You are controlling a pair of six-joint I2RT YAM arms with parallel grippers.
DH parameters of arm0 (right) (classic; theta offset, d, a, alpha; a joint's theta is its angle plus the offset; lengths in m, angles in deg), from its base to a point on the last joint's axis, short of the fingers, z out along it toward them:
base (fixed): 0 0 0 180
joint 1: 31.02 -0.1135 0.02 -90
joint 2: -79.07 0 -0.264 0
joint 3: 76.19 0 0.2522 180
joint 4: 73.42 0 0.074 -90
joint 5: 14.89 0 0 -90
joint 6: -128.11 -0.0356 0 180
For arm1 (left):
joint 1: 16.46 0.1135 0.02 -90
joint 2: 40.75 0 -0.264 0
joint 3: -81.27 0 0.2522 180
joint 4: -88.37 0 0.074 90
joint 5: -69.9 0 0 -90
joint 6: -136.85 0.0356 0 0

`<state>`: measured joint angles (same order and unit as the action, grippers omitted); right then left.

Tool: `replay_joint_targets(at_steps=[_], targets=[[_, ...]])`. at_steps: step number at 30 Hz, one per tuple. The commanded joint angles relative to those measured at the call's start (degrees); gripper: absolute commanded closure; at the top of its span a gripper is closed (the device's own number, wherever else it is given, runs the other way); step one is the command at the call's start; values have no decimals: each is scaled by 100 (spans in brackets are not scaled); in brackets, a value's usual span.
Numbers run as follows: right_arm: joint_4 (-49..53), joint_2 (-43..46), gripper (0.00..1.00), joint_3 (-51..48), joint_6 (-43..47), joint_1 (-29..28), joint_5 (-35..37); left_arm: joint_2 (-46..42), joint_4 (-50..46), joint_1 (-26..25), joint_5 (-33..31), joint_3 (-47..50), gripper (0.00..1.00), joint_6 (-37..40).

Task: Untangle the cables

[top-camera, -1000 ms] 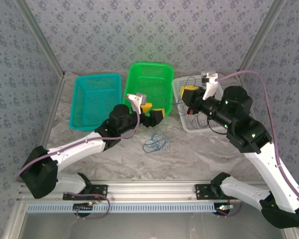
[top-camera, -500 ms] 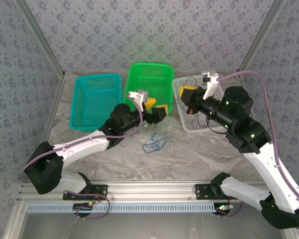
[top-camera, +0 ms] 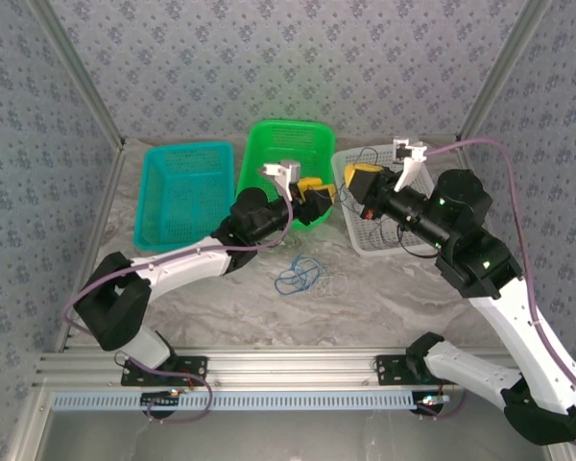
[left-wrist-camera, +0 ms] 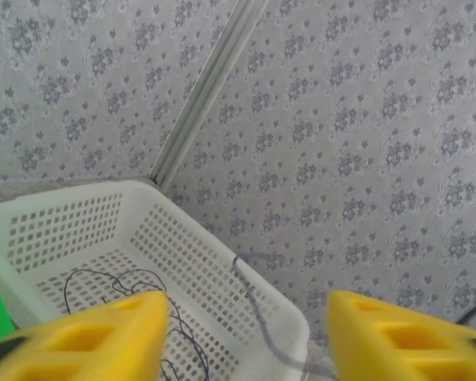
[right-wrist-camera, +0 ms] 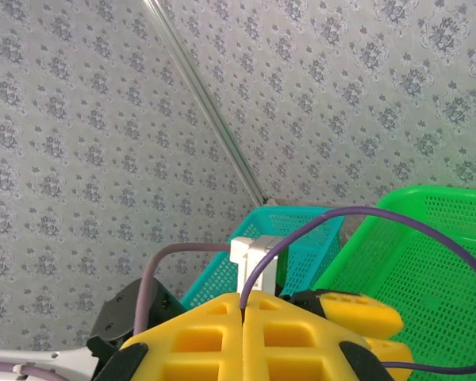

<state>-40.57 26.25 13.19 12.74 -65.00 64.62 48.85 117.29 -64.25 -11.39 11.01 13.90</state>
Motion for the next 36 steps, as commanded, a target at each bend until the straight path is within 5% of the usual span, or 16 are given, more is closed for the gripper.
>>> replay_joint_targets(at_steps=[1,4,14,25,36], targets=[[-60,153,100,-21,-87,66,-68,109,20,-46,117,-323,68,22],[115,196,100,32,-48,178,56,170,-643,-46,209,-555,82,216],[1211,-135,100,620,207,572,104,349,-4048,-102,-19,-1596,100,1756],[2154,-376,100,1073,550,897,-58,927,-6952,-326,-1114,-2615,100,3465],[2596,-704,100,1157,759,1080,-466,1501,-7849,-951,-2564,-3426,100,4535]])
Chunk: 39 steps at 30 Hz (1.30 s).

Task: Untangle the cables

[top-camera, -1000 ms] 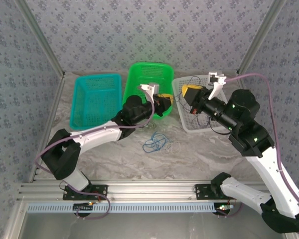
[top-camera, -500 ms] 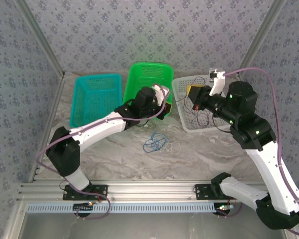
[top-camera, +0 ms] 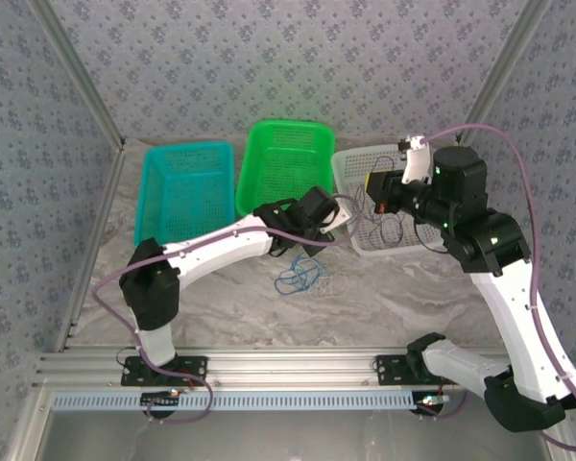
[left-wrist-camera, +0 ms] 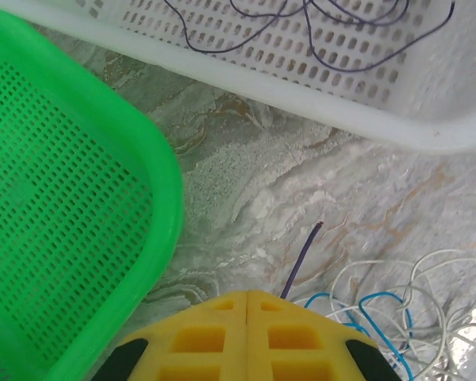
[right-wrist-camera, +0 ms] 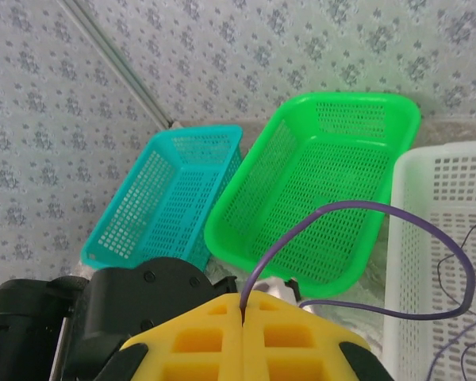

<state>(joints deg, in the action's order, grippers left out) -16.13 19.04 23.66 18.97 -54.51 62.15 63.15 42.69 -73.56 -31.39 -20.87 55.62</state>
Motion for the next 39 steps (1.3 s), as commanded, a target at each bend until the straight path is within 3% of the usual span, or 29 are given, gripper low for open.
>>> replay_joint_targets(at_steps=[1,5,11,13,17,23,30,37,38,39], targets=[[156,31,100,102,155,28,-179,49,-316,-18,-626,-218,100,331],[224,125,100,102,218,67,5,-124,-93,-20,-791,-91,94,192],[197,180,100,198,467,234,361,-571,423,-12,-1221,270,45,-148],[107,136,100,362,597,344,499,-856,745,-1,-1340,498,22,-305],[-23,-67,100,844,796,505,489,-1420,1228,44,-1358,948,1,-492],[283,-629,100,1097,1264,792,608,-2040,1486,306,-1182,1608,0,-1017],[-96,-1180,100,-25,1507,1401,578,-2607,1767,498,-1000,2474,1,-1539],[-412,-1906,100,-687,1544,1963,102,-3198,2058,572,-823,3197,1,-1743],[-409,-2002,99,-727,1488,2030,118,-3237,2052,585,-819,3240,1,-1762],[-399,-2105,89,-757,1392,2091,188,-3275,2035,602,-810,3286,1,-1770]])
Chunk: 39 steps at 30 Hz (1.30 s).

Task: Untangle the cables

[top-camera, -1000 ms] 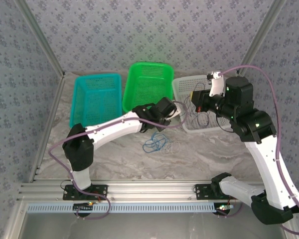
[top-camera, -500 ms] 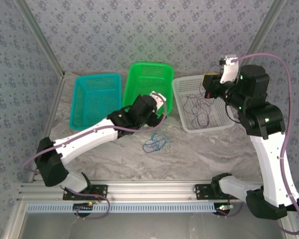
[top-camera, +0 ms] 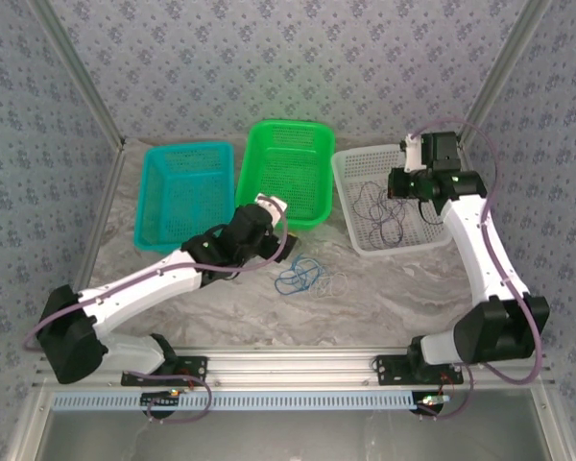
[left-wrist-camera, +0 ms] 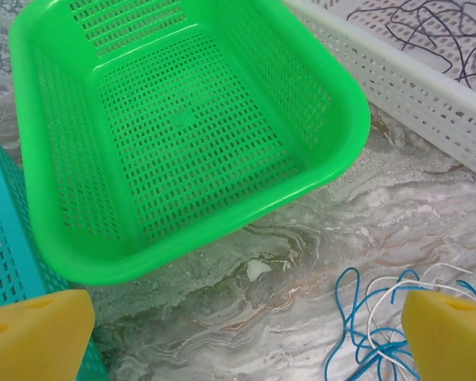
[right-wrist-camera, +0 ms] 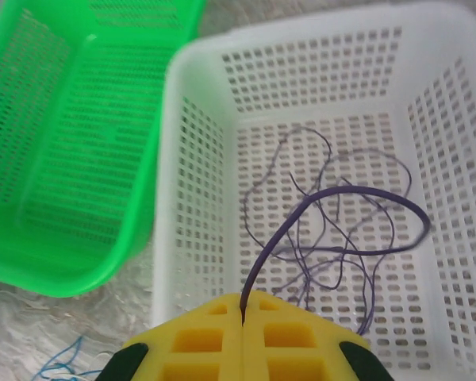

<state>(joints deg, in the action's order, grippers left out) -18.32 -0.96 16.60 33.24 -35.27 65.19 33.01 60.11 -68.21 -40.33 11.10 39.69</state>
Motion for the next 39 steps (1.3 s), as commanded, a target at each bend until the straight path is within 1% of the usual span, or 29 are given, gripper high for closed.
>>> replay_joint_targets(at_steps=[1,2,4,5,7,11,14,17,20,23,26,29,31,33,37,39], targets=[[-170,-201,83,-82,-100,225,-113,-280,277,77,79,122,0,-188],[-146,-328,75,-89,-147,286,-177,-300,257,93,74,159,1,-206],[32,-585,43,-10,-225,363,-334,-327,229,115,83,219,1,-253],[123,-701,36,56,-212,379,-418,-327,216,129,90,234,1,-276],[400,-914,32,247,-182,358,-392,-318,174,143,107,277,1,-327],[650,-939,24,386,-269,338,82,-265,-9,165,107,330,0,-473],[563,-582,23,230,-254,280,68,-295,-32,173,181,442,1,-580],[446,-15,23,-22,-200,-72,-92,-382,127,219,395,659,1,-737],[337,525,25,-341,-111,-704,-236,-465,392,384,837,885,1,-967],[189,959,25,-766,-138,-1405,-251,-526,589,609,1103,1063,1,-1278],[-227,1180,29,-1505,-347,-1998,-323,-632,900,874,1464,1286,1,-1557],[-578,1078,34,-1978,-408,-2584,-387,-695,1050,1048,1650,1414,0,-1754],[-742,948,35,-2186,-428,-2979,-158,-760,1067,1101,1691,1460,0,-1831],[-987,773,36,-2319,-363,-3345,-92,-859,1162,1155,1750,1569,1,-1901],[-1187,366,37,-2356,-121,-3847,38,-1122,1351,1247,1759,1791,1,-2060],[-1256,153,38,-2318,-29,-3988,61,-1240,1365,1331,1747,1875,1,-2159]])
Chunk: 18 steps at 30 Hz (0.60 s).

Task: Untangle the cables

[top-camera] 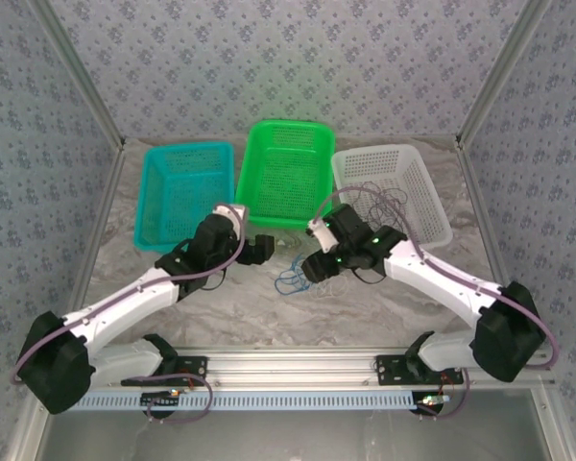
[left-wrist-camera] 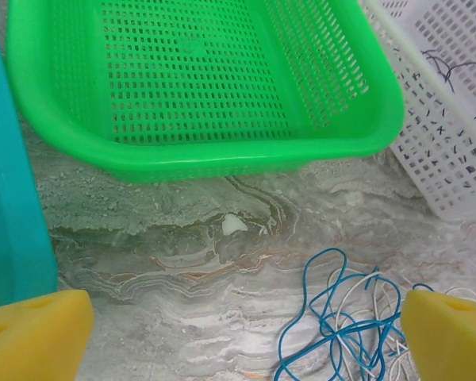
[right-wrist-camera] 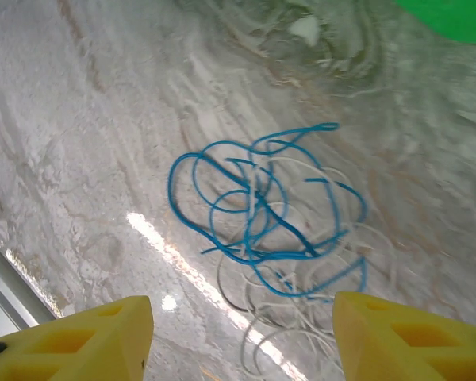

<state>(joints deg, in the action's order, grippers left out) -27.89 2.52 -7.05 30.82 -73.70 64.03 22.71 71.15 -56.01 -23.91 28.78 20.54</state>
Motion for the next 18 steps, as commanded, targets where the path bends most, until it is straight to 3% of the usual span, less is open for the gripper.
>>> replay_joint_targets(at_steps=[1,18], targets=[[-325,-287,39,75,265,-207,159,-273,246,163,101,143,1,-296],[-219,-1513,51,596,780,-589,888,-824,109,287,-14,479,1,-420]])
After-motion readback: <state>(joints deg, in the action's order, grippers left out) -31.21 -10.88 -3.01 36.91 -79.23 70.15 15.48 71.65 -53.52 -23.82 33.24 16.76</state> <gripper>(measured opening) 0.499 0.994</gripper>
